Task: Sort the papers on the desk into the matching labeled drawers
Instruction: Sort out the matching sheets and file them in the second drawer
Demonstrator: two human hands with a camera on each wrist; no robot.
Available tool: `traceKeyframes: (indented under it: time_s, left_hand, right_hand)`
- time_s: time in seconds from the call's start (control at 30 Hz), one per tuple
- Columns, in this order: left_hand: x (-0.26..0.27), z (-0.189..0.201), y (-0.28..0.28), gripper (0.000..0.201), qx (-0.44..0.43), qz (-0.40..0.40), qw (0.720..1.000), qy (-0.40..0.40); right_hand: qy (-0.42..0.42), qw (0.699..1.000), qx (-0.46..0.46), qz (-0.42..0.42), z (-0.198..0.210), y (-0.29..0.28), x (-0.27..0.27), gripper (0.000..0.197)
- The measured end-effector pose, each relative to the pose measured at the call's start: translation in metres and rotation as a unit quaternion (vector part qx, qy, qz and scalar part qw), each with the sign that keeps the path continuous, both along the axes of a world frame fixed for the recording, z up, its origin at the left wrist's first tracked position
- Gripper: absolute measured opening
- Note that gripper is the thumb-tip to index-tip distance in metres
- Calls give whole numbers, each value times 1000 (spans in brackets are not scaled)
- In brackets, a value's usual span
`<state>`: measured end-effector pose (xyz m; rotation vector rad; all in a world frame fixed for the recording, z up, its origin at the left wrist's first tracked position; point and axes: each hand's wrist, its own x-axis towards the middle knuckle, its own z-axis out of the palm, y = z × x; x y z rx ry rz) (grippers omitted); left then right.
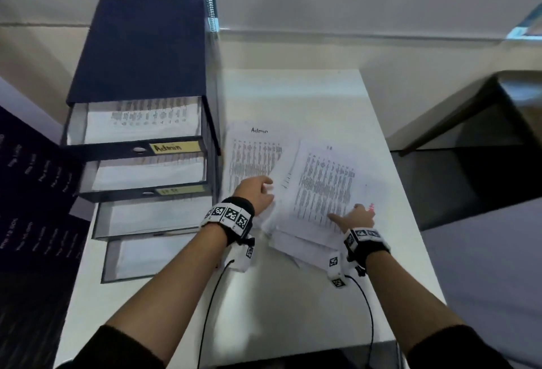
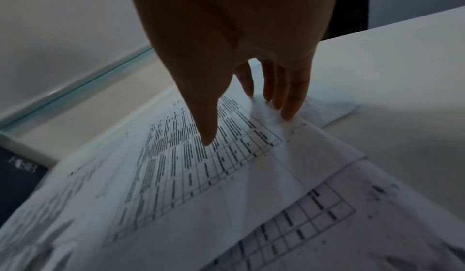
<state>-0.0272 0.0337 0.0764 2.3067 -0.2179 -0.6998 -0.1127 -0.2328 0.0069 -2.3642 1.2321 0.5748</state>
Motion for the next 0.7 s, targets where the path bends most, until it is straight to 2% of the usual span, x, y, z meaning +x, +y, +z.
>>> traceKeyframes:
  time_s: [0.07, 0.17, 0.23, 0.3, 0.4, 0.47, 0.53, 0.6, 0.7]
  left_hand:
    - [-5, -34, -17, 45, 28, 12, 998, 63]
    - [-21, -72, -34, 42, 11, 77, 992, 101]
    - [-28, -83, -47, 34, -15, 122, 988, 97]
    - [-29, -84, -60, 29, -8, 124, 989, 74]
    - [-21, -80, -75, 30, -17, 135, 989, 51]
    - [-19, -77, -81, 37, -38, 144, 987, 67]
    - [-18, -75, -84, 46, -53, 146, 984, 81]
    - [-19, -77, -84, 57, -59, 150, 984, 73]
    - [-22, -80, -81, 59, -107, 182, 973, 89]
  right_hand:
    - [-18, 1000, 0, -1, -5, 0, 3, 96]
    - [-57, 996, 55, -29, -9, -2, 4, 93]
    - [-57, 997, 52, -31, -11, -8, 3, 102]
    - [-64, 997, 34, -20, -14, -18, 2, 112]
    - [-125, 987, 89, -36, -18, -36, -3, 115]
    - [-155, 978, 125, -66, -16, -48, -5, 104]
    - [-183, 968, 143, -93, -14, -62, -8, 75]
    - [-205, 962, 160, -84, -15, -77, -14, 53]
    - [-206, 958, 183, -81, -11, -99, -25, 39]
